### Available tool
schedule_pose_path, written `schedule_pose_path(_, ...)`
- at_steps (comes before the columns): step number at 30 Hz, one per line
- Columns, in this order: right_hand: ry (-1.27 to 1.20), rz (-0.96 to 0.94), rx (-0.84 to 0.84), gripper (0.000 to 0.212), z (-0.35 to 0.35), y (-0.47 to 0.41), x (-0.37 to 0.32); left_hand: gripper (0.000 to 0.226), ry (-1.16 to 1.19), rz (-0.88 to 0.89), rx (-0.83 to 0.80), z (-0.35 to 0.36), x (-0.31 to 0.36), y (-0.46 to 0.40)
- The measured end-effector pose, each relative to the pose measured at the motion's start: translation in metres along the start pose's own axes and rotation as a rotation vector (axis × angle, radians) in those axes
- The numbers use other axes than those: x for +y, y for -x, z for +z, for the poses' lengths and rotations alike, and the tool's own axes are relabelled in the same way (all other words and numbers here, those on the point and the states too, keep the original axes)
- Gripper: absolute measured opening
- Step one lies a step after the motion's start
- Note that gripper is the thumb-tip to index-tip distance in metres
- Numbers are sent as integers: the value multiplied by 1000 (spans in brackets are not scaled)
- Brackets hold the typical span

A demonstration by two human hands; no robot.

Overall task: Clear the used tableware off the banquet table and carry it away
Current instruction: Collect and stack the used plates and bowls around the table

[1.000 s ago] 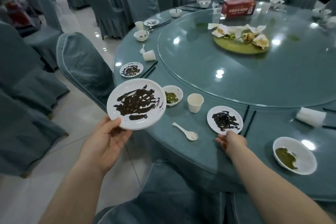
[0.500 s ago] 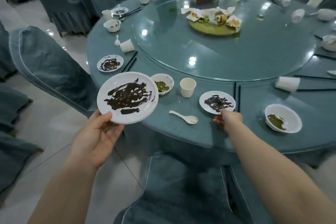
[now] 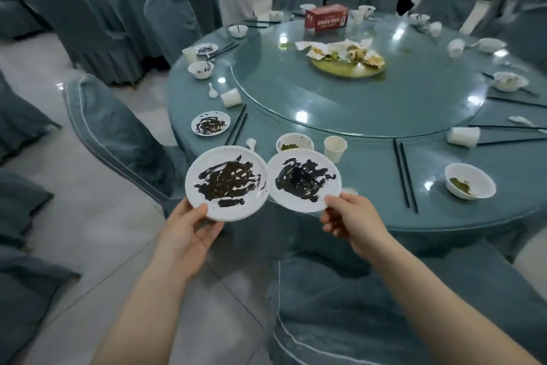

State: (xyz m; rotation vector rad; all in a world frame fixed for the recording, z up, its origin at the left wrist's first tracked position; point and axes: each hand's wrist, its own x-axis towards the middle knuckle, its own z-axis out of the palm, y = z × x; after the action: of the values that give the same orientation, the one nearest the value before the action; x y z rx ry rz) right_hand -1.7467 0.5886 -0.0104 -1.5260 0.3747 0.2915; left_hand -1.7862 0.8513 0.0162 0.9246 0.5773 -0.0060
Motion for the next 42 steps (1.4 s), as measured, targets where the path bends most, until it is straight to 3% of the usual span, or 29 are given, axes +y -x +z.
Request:
schedule_pose_path(13, 166, -173, -18, 25, 155, -32, -51, 33, -7, 199, 115, -99, 99, -59)
schedule_pose_path(19, 169, -92, -272, 20, 241, -117, -77, 22, -89, 102, 41, -100, 150, -142)
schedule_pose_path(23, 121, -41, -343, 15, 288, -186, -98, 23, -162, 39, -65, -81, 185, -205)
schedule_pose_path(27, 95, -147, -269, 28, 318, -234, -118, 26, -206, 58, -137, -70, 213, -249)
schedule_pose_path(31, 59, -131, -277, 33, 329, -265, -116, 29, -256, 97, -74, -63, 229, -282)
schedule_pose_path(34, -27, 21, -133, 19, 327, -290, -98, 31, -221, 77, -8, -64, 238, -305)
schedule_pose_path(38, -42, 374, 55, 36, 330, -326, -51, 27, -195, 55, -3, -74, 248, -325)
schedule_pose_path(42, -160, 449, 231, 35, 350, -364, -40, 26, -186, 55, -23, -89, 262, -340)
